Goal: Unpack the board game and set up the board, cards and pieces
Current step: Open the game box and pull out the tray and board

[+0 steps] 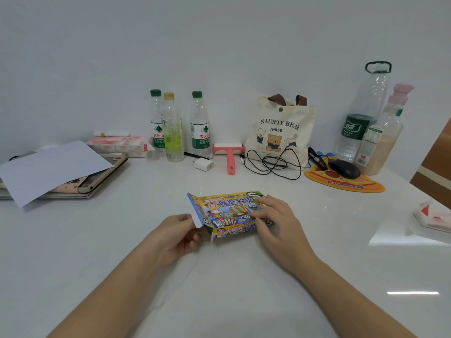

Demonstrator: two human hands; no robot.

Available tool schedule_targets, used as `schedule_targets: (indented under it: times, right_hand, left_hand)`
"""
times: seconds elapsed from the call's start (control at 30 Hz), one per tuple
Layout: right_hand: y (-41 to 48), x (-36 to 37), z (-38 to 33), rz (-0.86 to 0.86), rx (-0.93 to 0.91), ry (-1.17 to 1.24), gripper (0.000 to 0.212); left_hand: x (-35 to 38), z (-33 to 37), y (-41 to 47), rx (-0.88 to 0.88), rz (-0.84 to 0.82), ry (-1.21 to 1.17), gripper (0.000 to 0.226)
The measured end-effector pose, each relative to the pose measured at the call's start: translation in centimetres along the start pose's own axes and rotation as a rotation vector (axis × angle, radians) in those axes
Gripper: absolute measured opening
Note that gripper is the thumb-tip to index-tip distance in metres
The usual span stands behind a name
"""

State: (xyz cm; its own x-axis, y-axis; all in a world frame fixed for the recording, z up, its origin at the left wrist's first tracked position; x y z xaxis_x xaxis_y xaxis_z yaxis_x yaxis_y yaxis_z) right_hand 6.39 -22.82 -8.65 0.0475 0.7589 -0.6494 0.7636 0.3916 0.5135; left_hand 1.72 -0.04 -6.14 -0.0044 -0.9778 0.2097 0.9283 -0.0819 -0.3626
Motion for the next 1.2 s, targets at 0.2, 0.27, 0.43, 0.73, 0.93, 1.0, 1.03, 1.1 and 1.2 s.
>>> schedule_targets:
  times: [0.2, 0.27, 0.43, 0.73, 0.93, 1.0, 1.03, 1.1, 1.2]
  right_hand:
    - [0.4, -0.8, 0.3, 0.164, 0.316, 0.256, 0.019]
    - [0.5, -0.9, 0.7, 0.189, 0.445, 0.392, 0.035]
    - [0.6, -1.6, 1.6, 0.257, 0.636, 0.816, 0.050]
    - [1.3, -3.3, 1.3, 0.114, 0.759, 0.994, 0.044]
    - [1.1, -3.0, 0.4, 0.137, 0.683, 0.889, 0.038]
    - [1.0, -3.2, 0.3, 0.154, 0.655, 0.897, 0.039]
    - [0.9, -3.2, 0.2, 0.161, 0.647, 0.904, 0.040]
    - [0.8, -3.2, 0.1, 0.172, 0.631, 0.926, 0.039]
    - [0.8, -2.8, 0.1, 0.179, 0.618, 0.954, 0.035]
  left_hand:
    - [-0.1, -0.1, 0.3, 0.017, 0.002, 0.057, 0.013]
    - [0.0, -0.1, 0.2, 0.024, -0.003, 0.081, 0.012]
    - [0.1, 0.0, 0.1, 0.025, -0.020, 0.119, 0.010]
    - [0.3, 0.2, -0.4, -0.005, -0.108, 0.133, 0.015]
    - [0.4, 0.1, -0.5, 0.047, -0.118, 0.199, 0.055]
    - [0.4, 0.0, -0.5, 0.076, -0.116, 0.208, 0.054]
    - [0.3, 0.0, -0.5, 0.086, -0.118, 0.209, 0.053]
    - [0.2, 0.0, -0.3, 0.089, -0.135, 0.213, 0.050]
    - [0.0, 0.0, -0.3, 0.067, -0.177, 0.175, 0.036]
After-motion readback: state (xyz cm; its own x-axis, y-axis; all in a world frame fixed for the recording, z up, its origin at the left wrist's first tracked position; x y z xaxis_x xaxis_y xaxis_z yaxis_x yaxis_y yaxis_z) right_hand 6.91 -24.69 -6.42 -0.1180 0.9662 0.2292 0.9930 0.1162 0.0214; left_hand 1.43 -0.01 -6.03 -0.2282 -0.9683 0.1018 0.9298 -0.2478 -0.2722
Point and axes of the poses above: each hand's wrist, its own y-axis towards the middle knuckle, its own x-axis out of the palm, z = x × y, the point moved 1 cm from there along y, towards the middle knuckle, and after that the axes turned 9 degrees about -z, right-handed, at the moved point
